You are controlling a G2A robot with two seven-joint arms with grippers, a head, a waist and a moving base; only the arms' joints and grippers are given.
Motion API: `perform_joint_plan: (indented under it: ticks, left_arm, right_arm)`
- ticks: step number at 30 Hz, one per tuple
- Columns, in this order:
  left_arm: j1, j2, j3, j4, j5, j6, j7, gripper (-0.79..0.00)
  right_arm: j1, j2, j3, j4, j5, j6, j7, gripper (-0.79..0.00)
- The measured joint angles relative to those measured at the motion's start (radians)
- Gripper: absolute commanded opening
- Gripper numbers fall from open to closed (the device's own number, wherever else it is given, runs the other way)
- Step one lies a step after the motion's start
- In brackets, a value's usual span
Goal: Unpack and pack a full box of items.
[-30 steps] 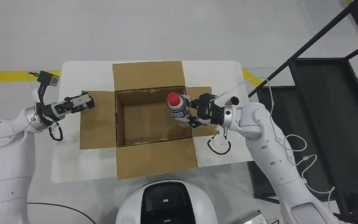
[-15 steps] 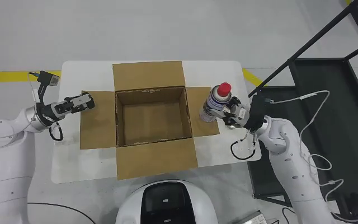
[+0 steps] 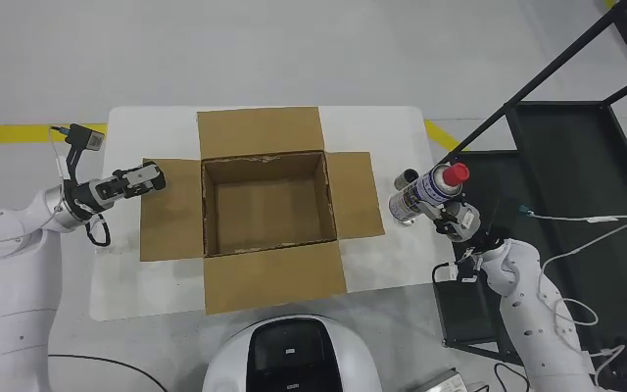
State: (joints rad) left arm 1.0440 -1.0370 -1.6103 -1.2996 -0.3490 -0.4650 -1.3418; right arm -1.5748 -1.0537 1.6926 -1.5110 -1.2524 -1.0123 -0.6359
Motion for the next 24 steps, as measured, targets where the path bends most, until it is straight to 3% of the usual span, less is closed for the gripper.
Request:
perform_joint_plan:
  ticks: [16, 24]
  left_arm:
    - [0.0, 0.0, 0.0, 0.0, 0.0, 0.0, 0.0, 0.0]
    - [0.0, 0.0, 0.0, 0.0, 0.0, 0.0, 0.0, 0.0]
  right_arm:
    - [-0.014, 0.002, 0.019, 0.044, 0.018, 0.023, 0.018, -0.785]
    - [-0.03, 0.012, -0.015, 0.291, -0.099, 0.018, -0.195, -0.785]
